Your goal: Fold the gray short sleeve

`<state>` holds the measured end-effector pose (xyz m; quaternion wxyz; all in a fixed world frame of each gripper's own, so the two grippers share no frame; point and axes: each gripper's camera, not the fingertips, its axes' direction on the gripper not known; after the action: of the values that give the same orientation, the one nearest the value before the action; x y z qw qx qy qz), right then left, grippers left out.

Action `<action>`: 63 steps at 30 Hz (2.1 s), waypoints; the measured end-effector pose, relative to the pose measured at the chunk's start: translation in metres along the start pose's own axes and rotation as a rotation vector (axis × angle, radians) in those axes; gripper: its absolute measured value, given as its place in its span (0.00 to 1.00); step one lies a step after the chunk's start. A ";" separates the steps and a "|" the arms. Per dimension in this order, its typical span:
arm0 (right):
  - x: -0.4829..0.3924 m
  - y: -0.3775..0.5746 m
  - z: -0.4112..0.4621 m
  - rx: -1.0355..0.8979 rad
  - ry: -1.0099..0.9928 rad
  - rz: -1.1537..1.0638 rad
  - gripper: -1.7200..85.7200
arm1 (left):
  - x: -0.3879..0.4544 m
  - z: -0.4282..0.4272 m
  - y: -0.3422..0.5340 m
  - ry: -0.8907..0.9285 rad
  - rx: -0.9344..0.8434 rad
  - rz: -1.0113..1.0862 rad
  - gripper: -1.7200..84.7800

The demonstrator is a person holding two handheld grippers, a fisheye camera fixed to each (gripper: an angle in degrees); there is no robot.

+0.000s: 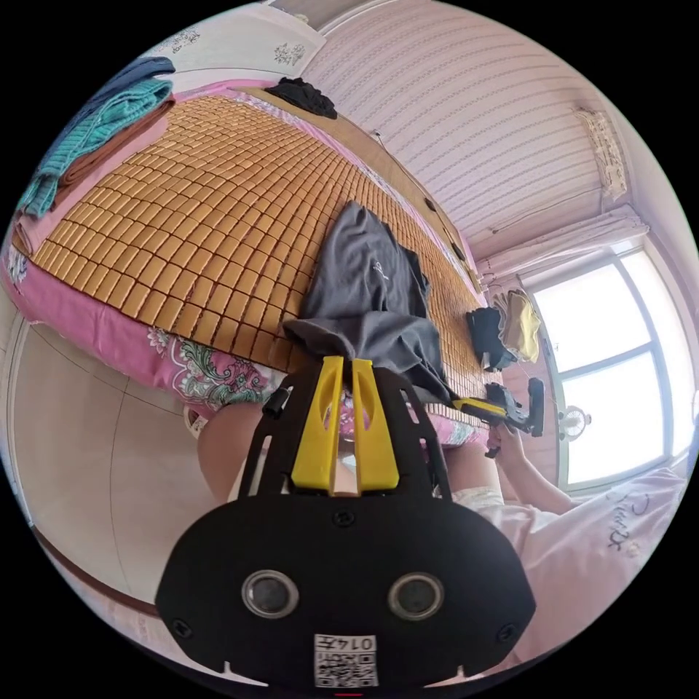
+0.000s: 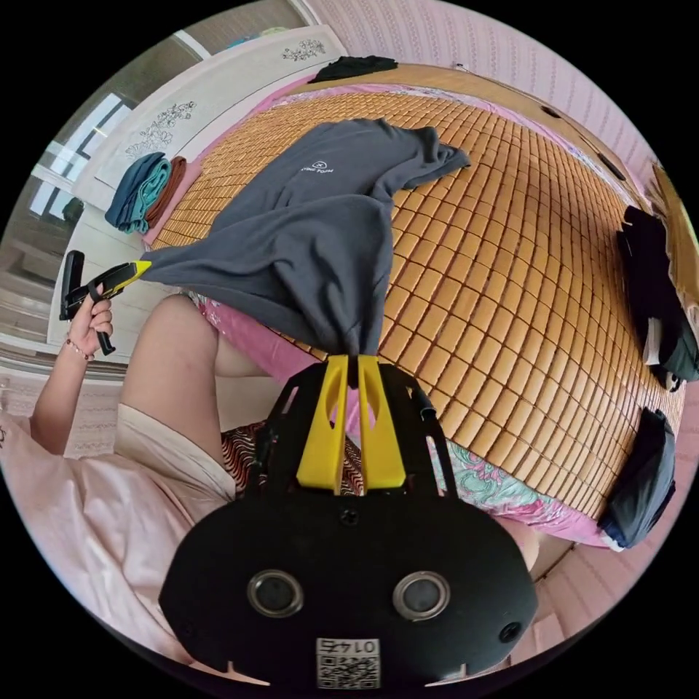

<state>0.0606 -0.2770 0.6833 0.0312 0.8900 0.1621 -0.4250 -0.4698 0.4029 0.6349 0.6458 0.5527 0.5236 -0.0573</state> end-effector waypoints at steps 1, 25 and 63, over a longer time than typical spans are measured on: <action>0.014 0.016 -0.008 0.001 0.000 0.048 0.04 | 0.003 0.002 0.005 0.026 -0.036 0.022 0.01; 0.080 0.113 -0.141 0.109 -0.116 0.237 0.03 | 0.057 -0.046 0.083 0.078 -0.083 0.057 0.01; 0.114 -0.029 -0.544 0.928 -0.351 0.080 0.02 | 0.346 -0.237 -0.157 0.018 0.536 0.436 0.01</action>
<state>0.5242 -0.1143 0.9451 -0.3248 0.7305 -0.0863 -0.5944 -0.5633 0.7010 0.3142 0.4700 0.8021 0.3651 -0.0488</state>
